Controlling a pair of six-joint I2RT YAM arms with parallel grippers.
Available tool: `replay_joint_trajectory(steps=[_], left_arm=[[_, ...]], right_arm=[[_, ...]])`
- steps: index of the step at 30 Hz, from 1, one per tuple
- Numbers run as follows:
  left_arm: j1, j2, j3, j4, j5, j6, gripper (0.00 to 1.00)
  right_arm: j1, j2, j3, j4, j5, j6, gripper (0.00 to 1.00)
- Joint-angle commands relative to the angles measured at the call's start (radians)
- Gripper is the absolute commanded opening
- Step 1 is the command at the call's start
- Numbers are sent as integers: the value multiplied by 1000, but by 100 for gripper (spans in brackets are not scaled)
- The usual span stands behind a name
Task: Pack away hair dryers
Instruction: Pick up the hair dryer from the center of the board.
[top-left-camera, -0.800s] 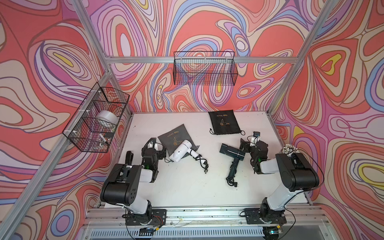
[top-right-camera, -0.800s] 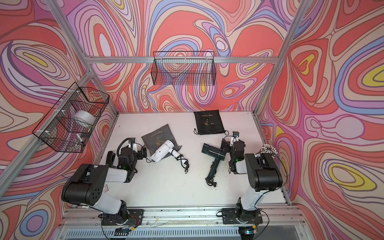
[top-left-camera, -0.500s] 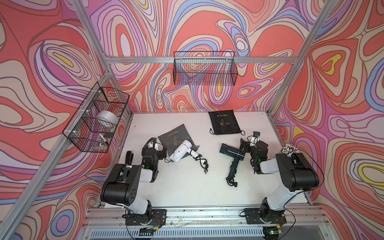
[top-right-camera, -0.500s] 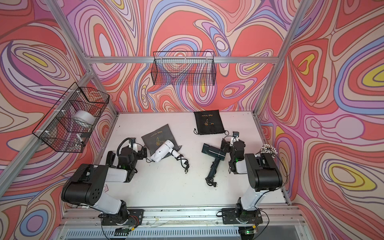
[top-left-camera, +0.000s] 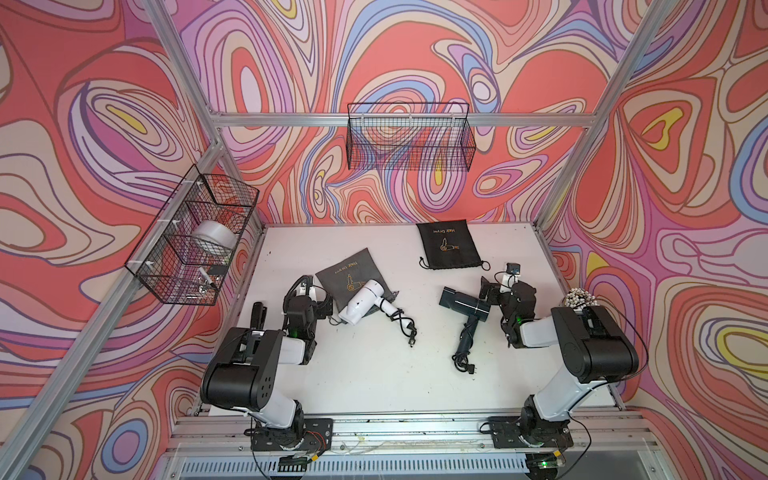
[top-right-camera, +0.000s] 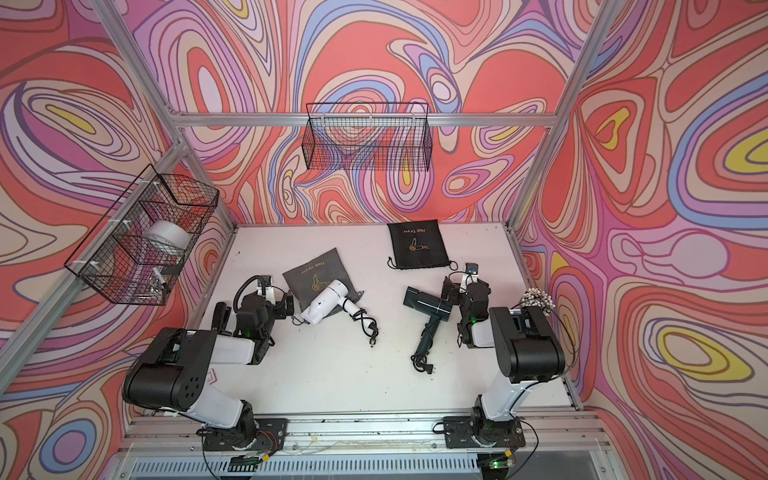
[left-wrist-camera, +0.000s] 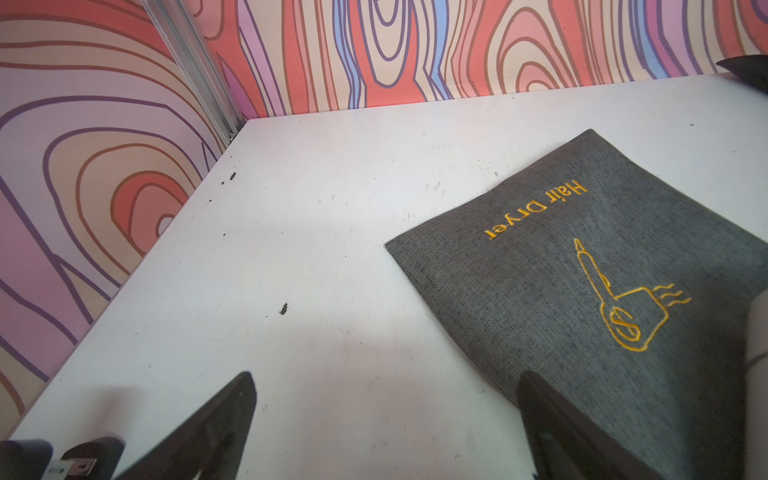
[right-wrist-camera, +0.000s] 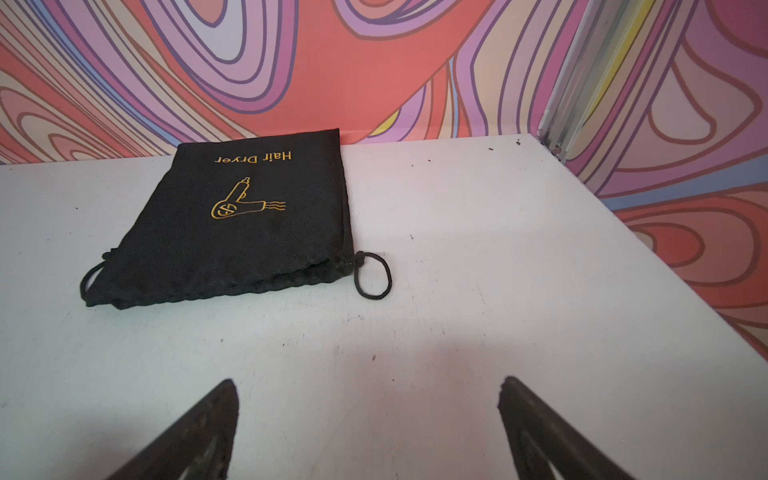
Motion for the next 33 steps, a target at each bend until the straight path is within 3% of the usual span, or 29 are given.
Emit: replay_joint_trajectory(steps=[1,5,7,9,12,15,19,24,28,33], left_arm=[[7,-6,18,-8,11,2,100],[7,-10,13,2,4,3,100],[6,-54,8,-17,-43,-12,100],[7,-186,37,-194,-124,-52,100],[7,-394,156,-606,-191,-188,100],[6,-511,294,-913,-120,-318,100],[-8,-565,367,-1099,84,-393,100],[-161,-593,379,-1177,62,-374,100],[-303,-571,394,-1192,38,-359,100],[-463,-506,438,-1218,4,-351,100]], right_arm=[[-5,5,11,-1,-5,3,98],[-5,-1,8,5,0,3,98],[-4,-71,27,-87,38,20,98],[-11,-198,139,-423,124,99,98],[-33,-316,312,-860,104,165,98],[-34,-403,401,-1121,-12,240,93],[-34,-491,446,-1387,-178,335,87],[-21,-598,398,-1620,-339,486,80],[75,-668,356,-1746,-276,565,80],[215,-648,254,-1699,-258,663,78]])
